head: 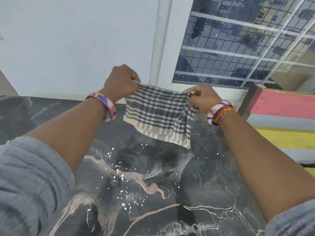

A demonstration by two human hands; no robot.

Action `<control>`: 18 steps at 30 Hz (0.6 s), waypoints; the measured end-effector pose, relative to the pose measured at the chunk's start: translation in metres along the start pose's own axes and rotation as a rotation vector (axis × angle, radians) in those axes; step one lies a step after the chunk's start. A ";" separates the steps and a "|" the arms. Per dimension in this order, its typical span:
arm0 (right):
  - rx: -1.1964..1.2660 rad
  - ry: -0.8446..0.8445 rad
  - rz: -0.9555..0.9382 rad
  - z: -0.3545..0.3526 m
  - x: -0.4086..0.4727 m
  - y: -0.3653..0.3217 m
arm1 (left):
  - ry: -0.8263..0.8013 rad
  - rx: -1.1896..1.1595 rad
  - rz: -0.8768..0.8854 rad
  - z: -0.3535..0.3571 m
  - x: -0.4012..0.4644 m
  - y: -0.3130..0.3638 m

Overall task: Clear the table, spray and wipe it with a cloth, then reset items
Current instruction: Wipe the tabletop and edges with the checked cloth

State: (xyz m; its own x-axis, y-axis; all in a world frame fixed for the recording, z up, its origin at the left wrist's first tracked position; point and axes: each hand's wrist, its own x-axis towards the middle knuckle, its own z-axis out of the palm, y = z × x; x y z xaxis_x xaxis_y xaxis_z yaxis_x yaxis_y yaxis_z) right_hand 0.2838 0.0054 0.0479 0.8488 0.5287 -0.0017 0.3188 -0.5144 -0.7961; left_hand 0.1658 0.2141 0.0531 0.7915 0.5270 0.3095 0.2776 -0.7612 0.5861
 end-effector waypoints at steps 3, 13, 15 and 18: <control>-0.048 0.206 -0.173 -0.002 0.017 -0.002 | 0.134 -0.029 0.058 -0.016 0.008 0.003; -0.462 0.044 0.217 0.020 0.018 0.084 | -0.627 -0.209 -0.042 0.011 -0.037 -0.035; -0.406 0.175 0.318 0.046 0.020 0.088 | -0.539 -0.220 -0.089 0.024 -0.038 -0.047; -0.190 0.057 0.485 0.093 0.023 0.069 | -0.356 -0.168 -0.167 0.034 -0.034 -0.066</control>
State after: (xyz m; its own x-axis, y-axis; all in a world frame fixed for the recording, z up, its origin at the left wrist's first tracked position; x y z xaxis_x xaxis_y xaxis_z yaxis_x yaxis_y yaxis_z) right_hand 0.2857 0.0451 -0.0634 0.9379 0.1643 -0.3056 -0.0503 -0.8071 -0.5883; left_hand 0.1390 0.2334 -0.0219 0.8900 0.4519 -0.0607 0.3485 -0.5886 0.7295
